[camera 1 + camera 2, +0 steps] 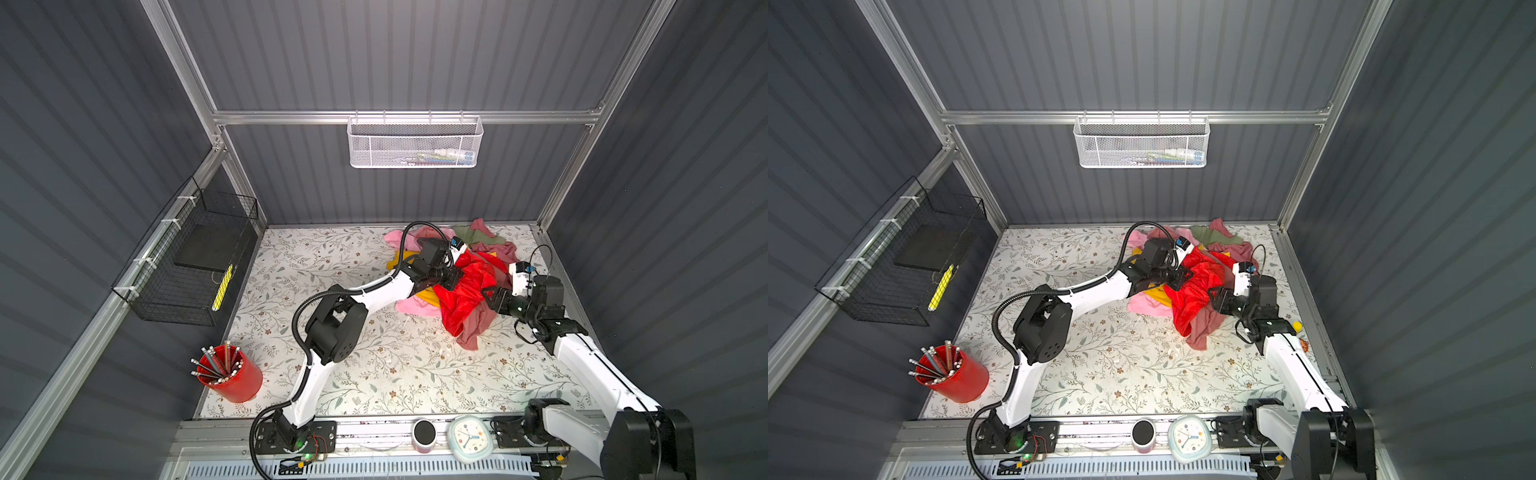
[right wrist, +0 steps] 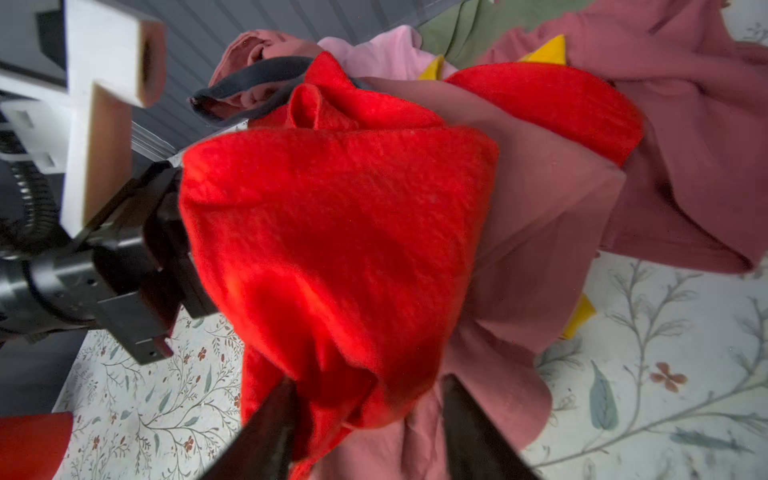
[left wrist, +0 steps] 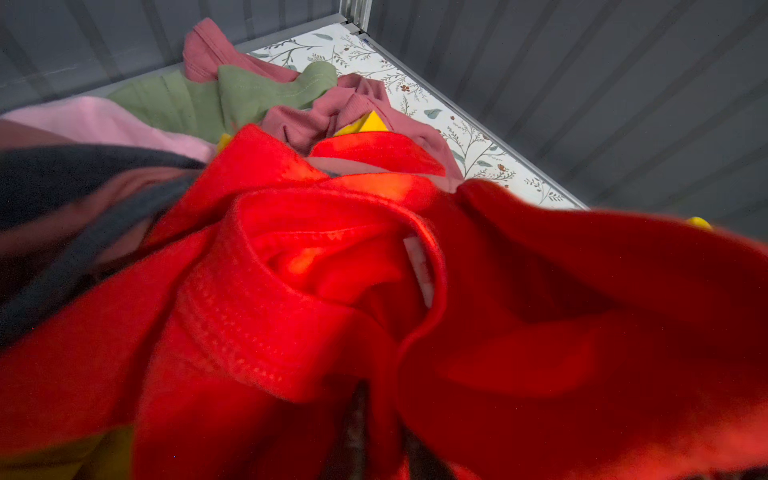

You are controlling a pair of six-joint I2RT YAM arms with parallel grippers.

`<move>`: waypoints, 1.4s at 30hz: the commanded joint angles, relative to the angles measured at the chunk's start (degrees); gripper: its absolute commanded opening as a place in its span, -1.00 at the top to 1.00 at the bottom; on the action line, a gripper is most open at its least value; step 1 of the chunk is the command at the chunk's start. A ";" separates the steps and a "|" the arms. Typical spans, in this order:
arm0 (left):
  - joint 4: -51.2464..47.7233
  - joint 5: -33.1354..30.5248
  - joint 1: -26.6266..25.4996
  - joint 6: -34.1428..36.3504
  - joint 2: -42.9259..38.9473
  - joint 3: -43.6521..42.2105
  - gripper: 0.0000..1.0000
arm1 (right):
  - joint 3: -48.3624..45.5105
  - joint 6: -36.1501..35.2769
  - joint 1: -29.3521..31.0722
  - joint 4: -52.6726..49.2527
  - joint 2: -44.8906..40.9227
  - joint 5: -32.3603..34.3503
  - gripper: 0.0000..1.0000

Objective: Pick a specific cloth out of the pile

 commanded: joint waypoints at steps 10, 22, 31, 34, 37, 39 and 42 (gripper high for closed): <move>0.10 -0.16 -0.53 -0.92 -10.07 0.19 1.00 | -4.21 2.11 -3.36 3.20 -4.39 2.01 -0.98; -0.12 1.20 -1.80 -1.80 -12.91 1.55 0.98 | -8.17 2.82 -7.55 7.29 -12.89 -3.34 -0.98; 1.58 -1.03 -1.89 -2.46 -14.26 -2.22 0.50 | -8.05 3.52 -7.99 6.36 -11.85 -4.37 -0.98; 1.29 -1.36 -1.95 -3.14 -13.57 -3.56 0.45 | -7.87 3.60 -8.17 6.08 -11.91 -4.63 -0.98; 1.32 -1.87 -1.95 -3.30 -13.32 -4.88 0.50 | -7.86 3.26 -8.22 5.72 -12.60 -4.55 -0.98; 0.04 -2.93 -1.88 -3.30 -13.28 -4.84 0.38 | -7.77 2.91 -8.25 5.41 -12.72 -4.53 -0.98; -1.63 -3.43 -1.88 -3.16 -13.46 -5.07 0.05 | -7.78 2.49 -8.24 4.90 -12.25 -4.40 -0.98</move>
